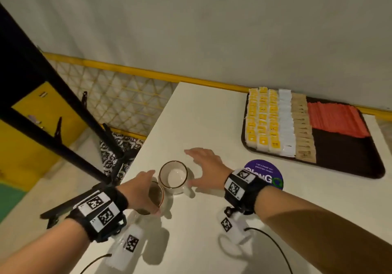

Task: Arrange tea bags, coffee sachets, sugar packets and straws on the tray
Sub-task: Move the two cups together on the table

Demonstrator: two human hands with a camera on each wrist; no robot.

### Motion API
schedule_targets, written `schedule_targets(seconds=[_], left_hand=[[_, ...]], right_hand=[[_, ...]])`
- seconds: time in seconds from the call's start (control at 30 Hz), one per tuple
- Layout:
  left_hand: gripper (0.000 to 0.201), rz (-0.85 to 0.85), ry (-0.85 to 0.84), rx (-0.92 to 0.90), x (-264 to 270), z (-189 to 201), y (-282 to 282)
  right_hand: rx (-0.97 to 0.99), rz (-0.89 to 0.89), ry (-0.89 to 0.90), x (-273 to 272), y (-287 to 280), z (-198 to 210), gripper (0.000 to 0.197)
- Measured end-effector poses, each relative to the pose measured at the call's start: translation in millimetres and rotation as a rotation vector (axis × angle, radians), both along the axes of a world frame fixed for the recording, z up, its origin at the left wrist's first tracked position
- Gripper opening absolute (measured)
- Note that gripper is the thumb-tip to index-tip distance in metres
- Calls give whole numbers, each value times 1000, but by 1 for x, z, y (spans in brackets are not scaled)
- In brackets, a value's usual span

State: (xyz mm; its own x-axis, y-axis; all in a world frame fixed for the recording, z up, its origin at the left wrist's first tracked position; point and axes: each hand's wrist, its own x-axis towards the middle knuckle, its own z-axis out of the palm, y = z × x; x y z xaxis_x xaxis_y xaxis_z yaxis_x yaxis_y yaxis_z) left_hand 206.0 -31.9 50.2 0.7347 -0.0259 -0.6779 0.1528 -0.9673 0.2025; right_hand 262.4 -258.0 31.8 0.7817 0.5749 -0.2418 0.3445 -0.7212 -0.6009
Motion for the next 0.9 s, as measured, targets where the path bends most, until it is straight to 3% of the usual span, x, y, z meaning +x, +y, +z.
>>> schedule_targets(seconds=[0.07, 0.17, 0.37, 0.57, 0.67, 0.8, 0.9], left_hand=[[102, 13, -37, -28, -3, -11, 1], [78, -32, -76, -51, -1, -13, 1], [79, -52, -130, -106, 27, -13, -18], [71, 3, -200, -228, 61, -22, -85], [75, 63, -251, -315, 73, -26, -117], [115, 284, -316, -496, 82, -37, -138], [109, 434, -431, -583, 77, -45, -136]], right_hand=[[-75, 113, 38, -4, 28, -10, 97], [-99, 114, 14, -7, 44, -19, 92], [-136, -59, 60, 2, -6, -8, 88], [-185, -316, 93, -4, -72, -2, 87], [-134, -425, 106, -6, -84, -9, 89], [-12, -597, 89, -13, -91, -20, 92], [123, -713, 31, -25, -92, -31, 92]])
